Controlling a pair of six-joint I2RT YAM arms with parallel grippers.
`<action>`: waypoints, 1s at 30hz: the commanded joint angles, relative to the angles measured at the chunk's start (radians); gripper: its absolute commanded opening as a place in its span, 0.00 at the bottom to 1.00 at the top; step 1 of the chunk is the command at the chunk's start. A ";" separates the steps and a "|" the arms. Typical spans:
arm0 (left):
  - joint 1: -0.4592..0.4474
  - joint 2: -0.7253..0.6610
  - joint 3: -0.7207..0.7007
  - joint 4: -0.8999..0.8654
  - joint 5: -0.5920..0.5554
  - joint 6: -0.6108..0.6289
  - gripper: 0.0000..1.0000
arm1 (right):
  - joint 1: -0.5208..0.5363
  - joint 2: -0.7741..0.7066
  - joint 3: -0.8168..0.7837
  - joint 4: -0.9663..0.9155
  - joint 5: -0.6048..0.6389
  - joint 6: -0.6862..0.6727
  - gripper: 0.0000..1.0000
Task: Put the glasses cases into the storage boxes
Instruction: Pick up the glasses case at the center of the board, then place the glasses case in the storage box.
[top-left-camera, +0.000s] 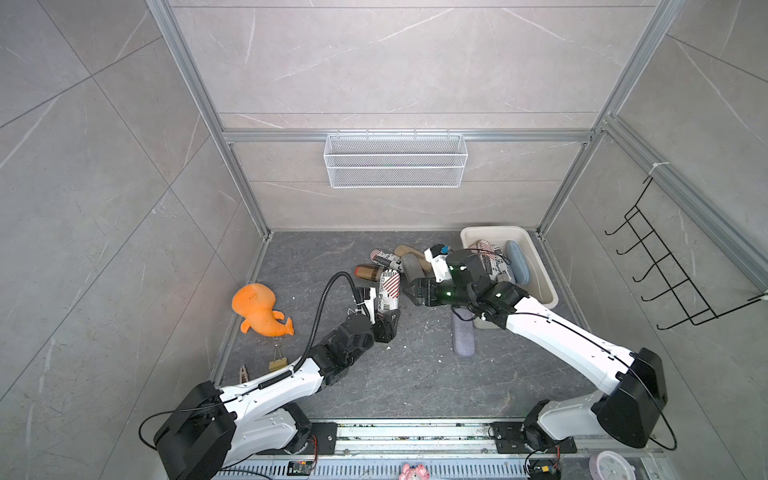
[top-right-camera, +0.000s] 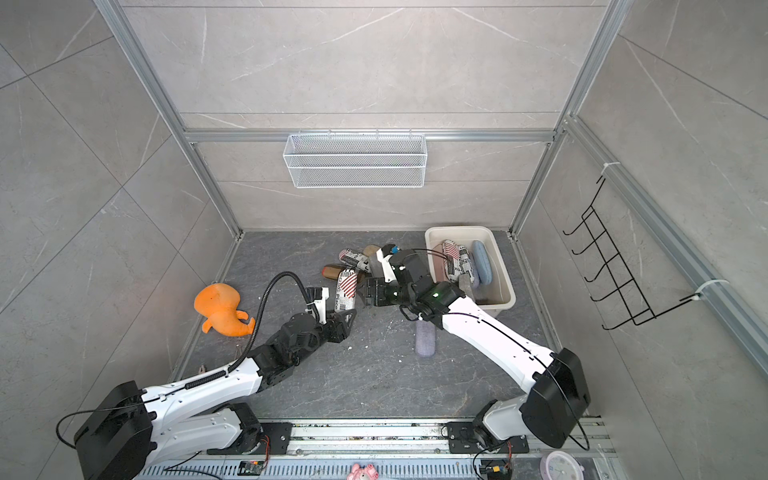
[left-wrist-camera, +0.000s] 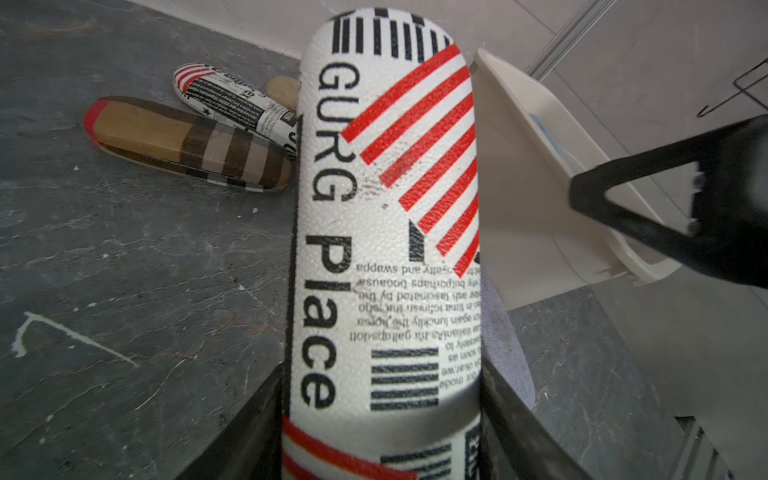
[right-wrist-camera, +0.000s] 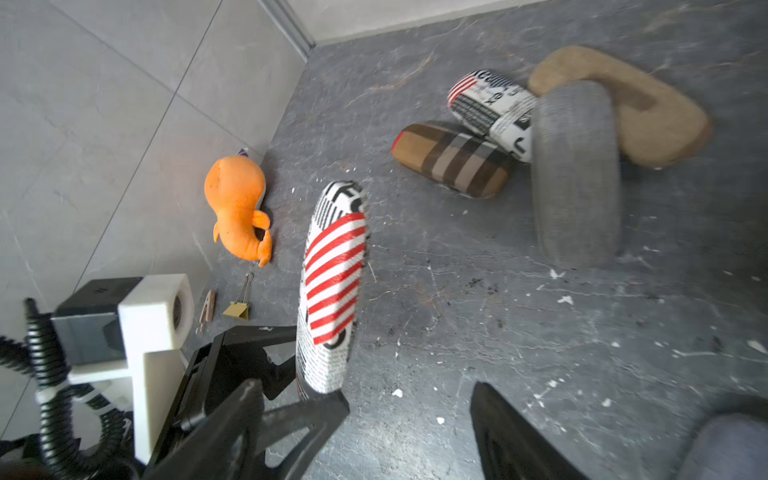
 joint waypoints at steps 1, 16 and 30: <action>0.003 -0.032 0.017 0.104 0.049 -0.017 0.56 | 0.032 0.055 0.060 0.062 -0.009 0.019 0.80; 0.004 -0.061 -0.006 0.104 0.051 -0.010 0.56 | 0.081 0.175 0.139 0.097 0.064 0.065 0.46; 0.004 -0.135 -0.029 0.004 0.065 -0.010 0.99 | 0.085 0.168 0.183 0.064 0.140 0.007 0.40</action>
